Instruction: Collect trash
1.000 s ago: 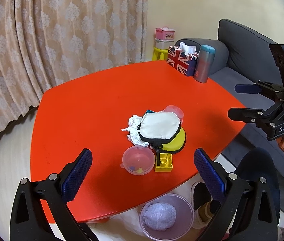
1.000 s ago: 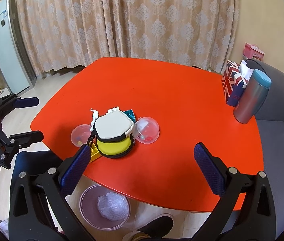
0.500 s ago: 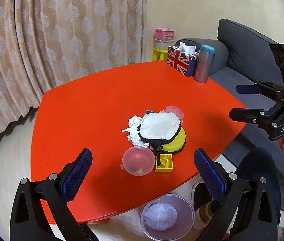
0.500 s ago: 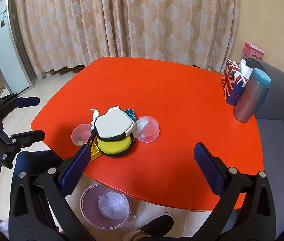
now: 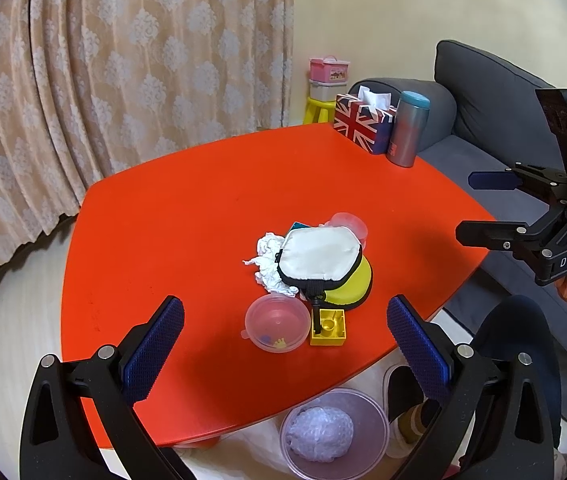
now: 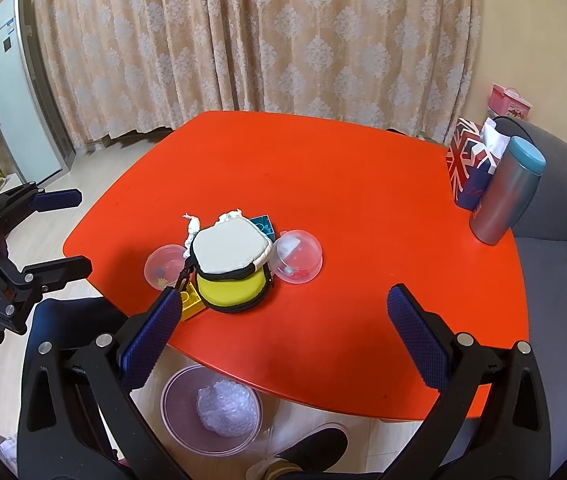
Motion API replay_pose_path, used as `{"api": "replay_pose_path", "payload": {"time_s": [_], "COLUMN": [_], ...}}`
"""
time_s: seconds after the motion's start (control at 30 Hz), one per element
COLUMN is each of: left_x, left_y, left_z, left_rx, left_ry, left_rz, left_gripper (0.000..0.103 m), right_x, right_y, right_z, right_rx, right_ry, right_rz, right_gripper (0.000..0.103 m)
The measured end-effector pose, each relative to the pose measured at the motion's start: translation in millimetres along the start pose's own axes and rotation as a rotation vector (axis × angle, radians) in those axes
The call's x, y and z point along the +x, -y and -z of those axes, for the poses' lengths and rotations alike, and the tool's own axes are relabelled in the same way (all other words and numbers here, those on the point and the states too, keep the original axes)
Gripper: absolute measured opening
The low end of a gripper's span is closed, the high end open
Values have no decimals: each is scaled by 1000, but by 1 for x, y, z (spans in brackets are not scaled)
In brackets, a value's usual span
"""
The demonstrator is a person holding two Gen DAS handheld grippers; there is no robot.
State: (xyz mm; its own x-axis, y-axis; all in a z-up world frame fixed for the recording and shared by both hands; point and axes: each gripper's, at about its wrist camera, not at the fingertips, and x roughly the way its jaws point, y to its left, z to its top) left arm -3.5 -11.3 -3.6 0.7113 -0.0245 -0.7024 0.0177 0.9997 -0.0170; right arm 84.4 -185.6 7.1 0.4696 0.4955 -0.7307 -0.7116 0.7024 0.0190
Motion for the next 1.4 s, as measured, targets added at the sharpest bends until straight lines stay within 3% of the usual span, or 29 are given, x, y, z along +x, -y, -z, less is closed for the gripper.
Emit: {"api": "replay_pose_path", "payload": {"time_s": [0.57,1.13,1.4], "left_x": [3,4,6], "left_y": [-8,-17,-22], "left_z": [10,18,20], "left_rx": [-15,-47,-64], "left_ry": [-14,-34,-41], "left_rz": [-13,-21,-23], "left_gripper": [97,97,97], "right_x": [41,128,148], "right_y": [-15,-44,-46], "right_z": [-28,-40,-35], "right_rx": [-92,-254,-267], "right_ry": [-73,-290,-325], "right_rz": [-67,-137,-154], "right_gripper": [100,100,100]}}
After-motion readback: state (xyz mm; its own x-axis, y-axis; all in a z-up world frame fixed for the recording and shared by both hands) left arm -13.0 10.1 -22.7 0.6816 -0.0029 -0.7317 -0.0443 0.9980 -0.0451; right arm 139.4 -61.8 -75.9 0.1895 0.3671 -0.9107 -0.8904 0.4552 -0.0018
